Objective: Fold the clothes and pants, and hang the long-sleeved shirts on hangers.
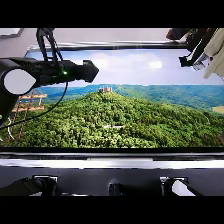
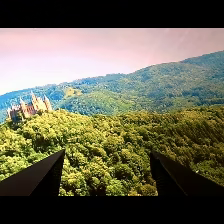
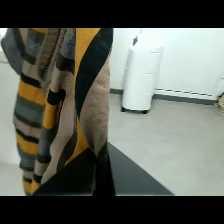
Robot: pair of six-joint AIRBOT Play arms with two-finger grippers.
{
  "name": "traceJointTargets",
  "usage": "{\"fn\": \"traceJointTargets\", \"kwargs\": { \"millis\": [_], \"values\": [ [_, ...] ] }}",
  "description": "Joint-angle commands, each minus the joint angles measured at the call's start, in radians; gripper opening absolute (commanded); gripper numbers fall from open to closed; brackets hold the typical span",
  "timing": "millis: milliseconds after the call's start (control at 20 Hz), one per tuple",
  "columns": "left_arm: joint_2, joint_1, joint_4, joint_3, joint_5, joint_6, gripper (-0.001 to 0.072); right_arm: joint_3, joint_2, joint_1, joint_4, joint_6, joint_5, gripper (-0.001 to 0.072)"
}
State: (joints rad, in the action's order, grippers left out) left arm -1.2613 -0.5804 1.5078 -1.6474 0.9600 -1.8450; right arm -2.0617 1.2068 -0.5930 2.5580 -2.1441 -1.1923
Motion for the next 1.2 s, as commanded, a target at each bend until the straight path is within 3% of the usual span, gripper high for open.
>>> {"fn": "traceJointTargets", "kwargs": {
  "millis": [0, 300, 600, 900, 950, 1050, 1100, 1150],
  "values": [
    [-0.002, -0.001, 0.0, 0.0, 0.0, 0.0, 0.0596, -0.001, 0.001, -0.12, -0.064, -0.032, 0.044, 0.0021],
    [-0.015, -0.001, 0.0, 0.0, 0.0, 0.0, 0.0597, -0.001, 0.004, -0.283, -0.169, -0.041, 0.096, 0.0021],
    [-0.029, -0.001, 0.0, 0.001, 0.001, 0.0, 0.0596, 0.005, 0.033, -0.427, -0.387, -0.028, 0.119, 0.0023],
    [-0.029, -0.001, 0.0, 0.001, 0.005, 0.0, 0.0597, 0.005, 0.029, -0.426, -0.41, -0.017, 0.117, 0.0035],
    [-0.029, -0.001, 0.0, 0.001, 0.014, 0.0, 0.0597, 0.005, 0.023, -0.426, -0.41, -0.017, 0.117, 0.0131],
    [-0.029, -0.001, 0.0, 0.001, 0.033, 0.0, 0.0596, 0.005, 0.002, -0.426, -0.421, -0.017, 0.109, 0.0503],
    [-0.028, -0.001, 0.0, 0.001, 0.035, 0.0, 0.0597, 0.005, -0.01, -0.426, -0.423, -0.017, 0.109, 0.0567],
    [-0.027, -0.001, 0.0, 0.001, 0.034, 0.0, 0.0597, 0.005, -0.024, -0.426, -0.422, -0.017, 0.109, 0.056]
  ]
}}
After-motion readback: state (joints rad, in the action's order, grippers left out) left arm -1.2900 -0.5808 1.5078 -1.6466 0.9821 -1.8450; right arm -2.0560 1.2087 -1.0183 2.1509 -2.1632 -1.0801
